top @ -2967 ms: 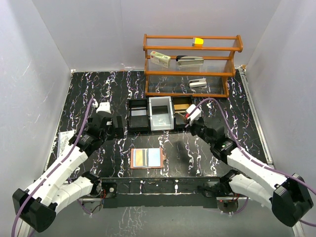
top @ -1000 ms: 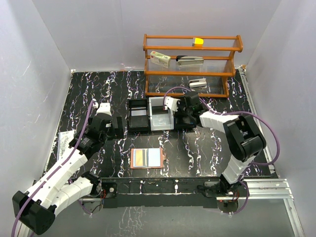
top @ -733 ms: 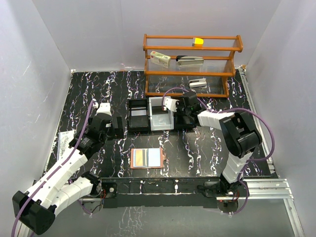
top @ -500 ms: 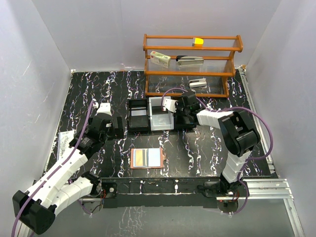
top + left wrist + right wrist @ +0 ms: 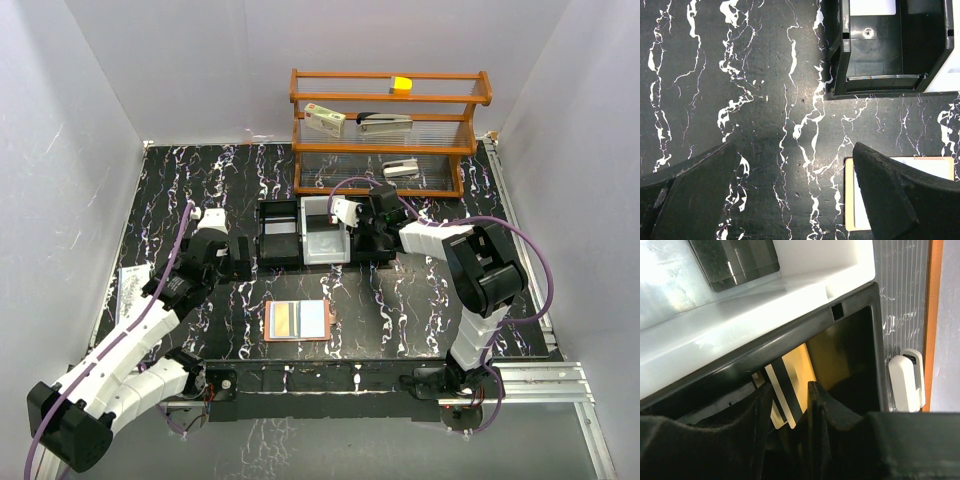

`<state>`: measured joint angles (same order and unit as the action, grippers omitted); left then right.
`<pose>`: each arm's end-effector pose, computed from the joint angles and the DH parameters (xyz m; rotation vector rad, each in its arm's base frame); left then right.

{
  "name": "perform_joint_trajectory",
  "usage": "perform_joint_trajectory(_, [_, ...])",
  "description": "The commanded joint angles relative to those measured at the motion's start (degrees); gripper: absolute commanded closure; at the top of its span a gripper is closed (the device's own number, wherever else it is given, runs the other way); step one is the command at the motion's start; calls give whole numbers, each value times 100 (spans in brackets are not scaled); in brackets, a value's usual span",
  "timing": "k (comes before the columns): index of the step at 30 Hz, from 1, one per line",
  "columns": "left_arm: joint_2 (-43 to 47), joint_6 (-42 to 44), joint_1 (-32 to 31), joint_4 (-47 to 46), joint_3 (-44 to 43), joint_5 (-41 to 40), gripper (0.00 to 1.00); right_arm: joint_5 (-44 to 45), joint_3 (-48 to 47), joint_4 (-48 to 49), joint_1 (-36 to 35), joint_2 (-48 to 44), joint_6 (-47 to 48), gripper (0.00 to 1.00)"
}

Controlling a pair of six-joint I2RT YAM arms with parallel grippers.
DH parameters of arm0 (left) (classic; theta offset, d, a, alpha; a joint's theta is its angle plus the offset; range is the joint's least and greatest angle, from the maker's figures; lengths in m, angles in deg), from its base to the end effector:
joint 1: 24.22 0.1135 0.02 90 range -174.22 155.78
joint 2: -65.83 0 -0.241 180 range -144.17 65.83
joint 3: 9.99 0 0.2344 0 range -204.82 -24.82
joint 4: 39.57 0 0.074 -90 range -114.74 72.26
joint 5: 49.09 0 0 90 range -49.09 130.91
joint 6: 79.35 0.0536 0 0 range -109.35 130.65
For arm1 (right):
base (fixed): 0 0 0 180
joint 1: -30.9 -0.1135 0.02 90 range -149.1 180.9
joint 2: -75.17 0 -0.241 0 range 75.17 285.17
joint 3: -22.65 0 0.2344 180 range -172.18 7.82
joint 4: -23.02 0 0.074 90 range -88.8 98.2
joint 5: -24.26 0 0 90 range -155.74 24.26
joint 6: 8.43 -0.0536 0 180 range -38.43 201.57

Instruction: Take the credit cards out of the card holder

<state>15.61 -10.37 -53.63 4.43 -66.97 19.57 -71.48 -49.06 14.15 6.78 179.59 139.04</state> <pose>0.1814 -0.0799 0.2513 -0.0433 2.1705 -0.0883 0.3378 0.1571 0.1357 -1.5410 1.7063 -0.1862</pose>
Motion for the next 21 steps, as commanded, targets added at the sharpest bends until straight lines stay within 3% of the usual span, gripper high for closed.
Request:
perform_joint_trajectory(1, [1,10,22,10,-25,-1,1,-31,-104,148,17,-51,-102,67])
perform_joint_trajectory(7, [-58,10,23,19,-39,24,1,-41,-140,151,52,-52,-191,56])
perform_joint_trajectory(21, [-154,19,28,19,-56,113,1,-313,-171,2,140,-122,-293,50])
